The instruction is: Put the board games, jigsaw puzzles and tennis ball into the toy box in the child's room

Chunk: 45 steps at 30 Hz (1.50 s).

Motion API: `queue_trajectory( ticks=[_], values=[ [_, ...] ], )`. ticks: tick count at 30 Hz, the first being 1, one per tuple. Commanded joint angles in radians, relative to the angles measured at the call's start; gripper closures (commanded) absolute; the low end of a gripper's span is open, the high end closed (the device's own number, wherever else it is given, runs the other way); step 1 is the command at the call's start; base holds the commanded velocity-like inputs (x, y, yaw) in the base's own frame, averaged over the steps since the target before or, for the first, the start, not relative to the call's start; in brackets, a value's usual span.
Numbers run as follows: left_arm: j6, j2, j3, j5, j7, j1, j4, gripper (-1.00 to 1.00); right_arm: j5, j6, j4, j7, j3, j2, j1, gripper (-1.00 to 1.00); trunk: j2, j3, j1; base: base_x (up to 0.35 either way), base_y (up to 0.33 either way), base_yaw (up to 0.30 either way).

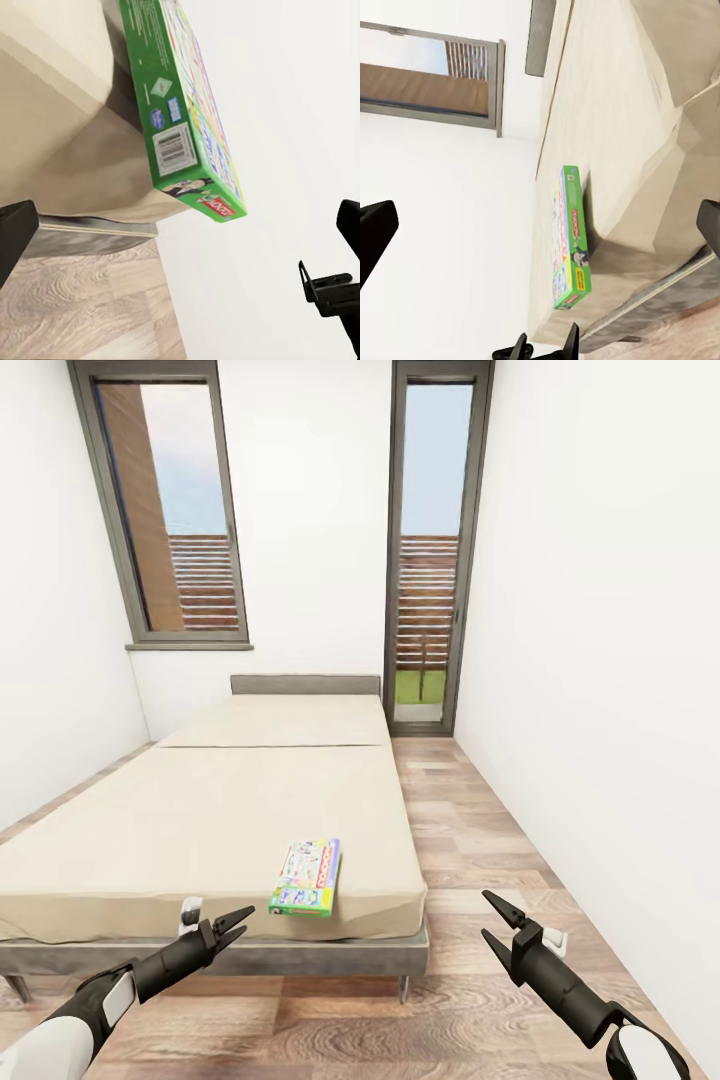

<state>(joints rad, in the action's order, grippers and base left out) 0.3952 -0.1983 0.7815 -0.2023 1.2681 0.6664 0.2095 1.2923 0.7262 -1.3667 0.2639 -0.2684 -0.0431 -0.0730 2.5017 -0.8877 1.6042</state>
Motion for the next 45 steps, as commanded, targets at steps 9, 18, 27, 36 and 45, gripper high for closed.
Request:
queue_trajectory(
  ticks=[9, 18, 27, 36, 45],
  values=[
    [0.008, 0.003, 0.007, -0.009, 0.004, 0.001, 0.001, -1.0, -0.001, 0.006, 0.0, 0.003, -0.002, 0.0, -0.001, -1.0, 0.0, -0.001, 0.0, 0.076, 0.002, 0.0],
    [0.009, 0.017, 0.007, -0.008, 0.004, 0.001, -0.001, -1.0, -0.001, 0.006, 0.001, 0.003, -0.003, 0.0, -0.001, -1.0, 0.0, -0.001, 0.0, 0.025, 0.0, 0.0],
    [0.008, 0.022, 0.007, -0.008, 0.004, 0.001, -0.001, -1.0, -0.001, 0.006, 0.003, 0.003, -0.003, 0.0, -0.001, -1.0, 0.002, -0.024, 0.003, 0.001, 0.0, 0.0],
    [0.006, 0.027, 0.007, -0.008, 0.003, 0.001, -0.001, -1.0, -0.001, 0.006, 0.003, 0.003, -0.005, -0.001, -0.001, -1.0, 0.004, -0.059, 0.007, 0.0, 0.0, 0.0],
    [0.006, 0.029, 0.007, -0.008, 0.001, 0.001, -0.001, -1.0, -0.001, 0.006, 0.003, 0.004, -0.006, -0.001, -0.001, -1.0, 0.005, -0.071, 0.008, 0.0, 0.0, 0.0]
  ],
)
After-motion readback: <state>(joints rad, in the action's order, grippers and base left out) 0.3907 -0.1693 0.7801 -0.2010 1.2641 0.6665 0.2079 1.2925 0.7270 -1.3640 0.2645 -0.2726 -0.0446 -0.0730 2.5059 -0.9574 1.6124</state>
